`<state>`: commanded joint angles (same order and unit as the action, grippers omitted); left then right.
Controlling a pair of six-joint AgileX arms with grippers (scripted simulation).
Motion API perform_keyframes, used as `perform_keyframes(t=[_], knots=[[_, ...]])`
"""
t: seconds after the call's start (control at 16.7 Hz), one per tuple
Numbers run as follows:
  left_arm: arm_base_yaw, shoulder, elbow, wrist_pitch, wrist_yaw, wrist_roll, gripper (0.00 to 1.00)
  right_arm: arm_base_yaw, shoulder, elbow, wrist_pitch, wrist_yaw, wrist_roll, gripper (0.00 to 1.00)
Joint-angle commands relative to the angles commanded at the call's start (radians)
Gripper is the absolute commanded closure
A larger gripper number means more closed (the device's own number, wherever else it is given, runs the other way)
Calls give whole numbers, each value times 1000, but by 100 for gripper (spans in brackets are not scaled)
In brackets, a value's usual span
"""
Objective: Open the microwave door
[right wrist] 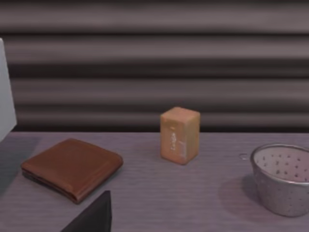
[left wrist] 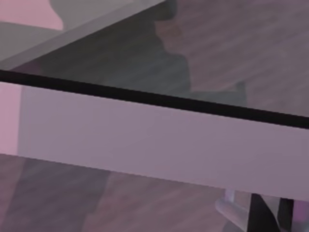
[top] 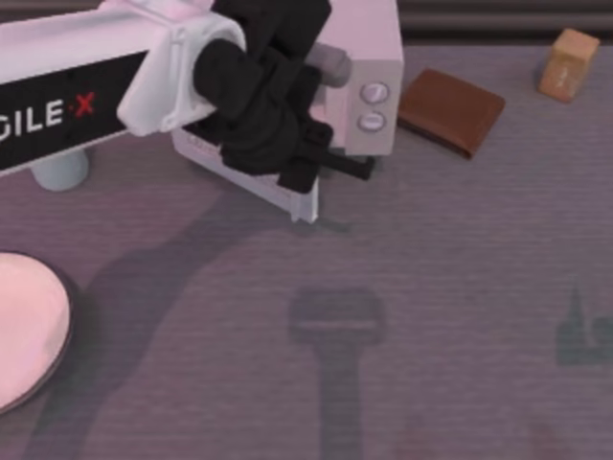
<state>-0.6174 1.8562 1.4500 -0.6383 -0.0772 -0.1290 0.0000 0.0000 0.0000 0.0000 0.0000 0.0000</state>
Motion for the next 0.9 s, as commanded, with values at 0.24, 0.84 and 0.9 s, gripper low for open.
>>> perform_keyframes(t=[0.24, 0.84, 0.9], knots=[[0, 0, 0, 0, 0, 0, 100, 0, 0, 0, 0, 0, 0, 0], [39, -77, -97, 25, 78, 134, 100, 0, 0, 0, 0, 0, 0, 0], [39, -77, -97, 25, 78, 134, 100, 0, 0, 0, 0, 0, 0, 0]])
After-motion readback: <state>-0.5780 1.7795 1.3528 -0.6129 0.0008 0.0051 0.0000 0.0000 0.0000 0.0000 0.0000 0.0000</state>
